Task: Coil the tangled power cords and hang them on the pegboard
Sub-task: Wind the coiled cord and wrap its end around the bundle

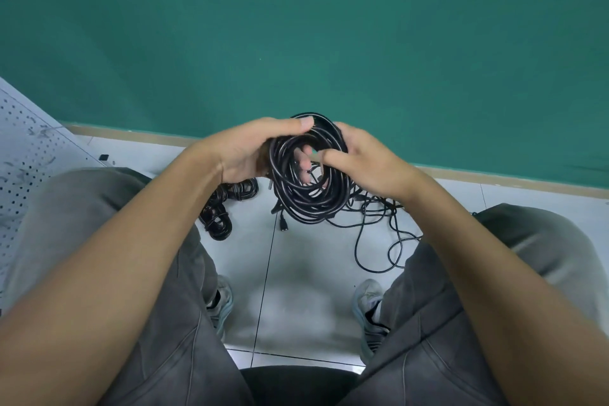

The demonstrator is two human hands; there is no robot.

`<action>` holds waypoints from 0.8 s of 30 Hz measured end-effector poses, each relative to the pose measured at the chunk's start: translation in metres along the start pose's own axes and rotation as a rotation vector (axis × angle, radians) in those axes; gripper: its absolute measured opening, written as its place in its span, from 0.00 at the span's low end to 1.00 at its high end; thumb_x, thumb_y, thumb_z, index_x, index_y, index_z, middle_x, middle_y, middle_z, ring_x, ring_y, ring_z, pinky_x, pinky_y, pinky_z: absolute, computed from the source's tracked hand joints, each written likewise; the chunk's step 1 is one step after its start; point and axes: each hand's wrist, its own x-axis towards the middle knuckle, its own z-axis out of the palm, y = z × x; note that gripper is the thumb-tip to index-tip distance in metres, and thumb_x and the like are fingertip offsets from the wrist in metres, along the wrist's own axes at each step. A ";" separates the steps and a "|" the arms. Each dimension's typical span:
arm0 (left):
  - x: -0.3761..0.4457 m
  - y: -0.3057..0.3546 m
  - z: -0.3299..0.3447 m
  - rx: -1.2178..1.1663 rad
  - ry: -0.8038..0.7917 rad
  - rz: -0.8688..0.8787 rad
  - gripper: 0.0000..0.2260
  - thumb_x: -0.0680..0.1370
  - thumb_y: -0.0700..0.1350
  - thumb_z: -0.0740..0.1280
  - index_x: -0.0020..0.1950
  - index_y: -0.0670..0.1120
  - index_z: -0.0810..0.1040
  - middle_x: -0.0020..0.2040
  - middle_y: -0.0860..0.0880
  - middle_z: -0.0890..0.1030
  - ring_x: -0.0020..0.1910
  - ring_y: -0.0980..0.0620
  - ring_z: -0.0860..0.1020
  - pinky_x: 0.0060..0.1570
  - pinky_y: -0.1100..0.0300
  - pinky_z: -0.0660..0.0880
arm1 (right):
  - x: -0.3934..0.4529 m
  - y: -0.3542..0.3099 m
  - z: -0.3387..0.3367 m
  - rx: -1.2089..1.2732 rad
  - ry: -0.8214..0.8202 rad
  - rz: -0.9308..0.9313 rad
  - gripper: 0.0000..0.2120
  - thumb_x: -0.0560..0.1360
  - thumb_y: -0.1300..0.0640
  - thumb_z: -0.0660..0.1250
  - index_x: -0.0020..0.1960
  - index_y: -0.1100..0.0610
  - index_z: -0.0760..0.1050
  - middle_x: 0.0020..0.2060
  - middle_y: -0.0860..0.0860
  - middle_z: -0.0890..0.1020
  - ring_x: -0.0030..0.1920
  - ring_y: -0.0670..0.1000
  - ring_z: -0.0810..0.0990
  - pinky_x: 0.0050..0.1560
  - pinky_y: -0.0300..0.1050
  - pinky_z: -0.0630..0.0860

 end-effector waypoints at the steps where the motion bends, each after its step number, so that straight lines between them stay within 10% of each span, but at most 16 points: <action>1: 0.000 0.002 -0.001 0.005 -0.030 -0.021 0.15 0.75 0.55 0.68 0.45 0.43 0.83 0.40 0.44 0.84 0.40 0.44 0.85 0.45 0.54 0.82 | 0.000 -0.001 -0.001 -0.003 -0.021 -0.003 0.05 0.78 0.61 0.62 0.52 0.54 0.75 0.45 0.58 0.80 0.52 0.64 0.79 0.62 0.69 0.72; 7: 0.002 0.000 0.000 -0.004 -0.056 0.092 0.14 0.79 0.48 0.70 0.33 0.50 0.80 0.29 0.53 0.69 0.35 0.52 0.79 0.44 0.58 0.79 | -0.006 -0.004 -0.011 0.106 0.072 0.061 0.18 0.78 0.50 0.70 0.63 0.57 0.72 0.55 0.56 0.83 0.55 0.50 0.83 0.63 0.57 0.78; 11: 0.000 0.000 -0.013 -0.144 -0.004 0.190 0.16 0.78 0.50 0.71 0.35 0.50 0.69 0.26 0.56 0.63 0.28 0.54 0.70 0.48 0.56 0.77 | -0.015 0.004 -0.029 0.076 0.029 0.175 0.25 0.81 0.32 0.53 0.67 0.46 0.75 0.60 0.45 0.83 0.64 0.44 0.79 0.69 0.50 0.71; 16: -0.005 -0.002 -0.030 -0.272 -0.046 0.227 0.17 0.67 0.57 0.82 0.34 0.51 0.77 0.25 0.58 0.64 0.26 0.56 0.67 0.45 0.58 0.79 | -0.015 0.020 -0.031 0.030 0.118 0.181 0.06 0.83 0.57 0.65 0.50 0.57 0.80 0.45 0.47 0.84 0.47 0.43 0.82 0.58 0.44 0.76; 24: -0.001 -0.011 -0.019 -0.232 -0.182 0.192 0.17 0.69 0.55 0.81 0.36 0.49 0.76 0.27 0.56 0.61 0.27 0.57 0.68 0.44 0.58 0.78 | -0.012 0.008 -0.022 -0.165 0.406 0.022 0.10 0.79 0.67 0.68 0.47 0.53 0.80 0.43 0.52 0.85 0.43 0.43 0.84 0.51 0.35 0.78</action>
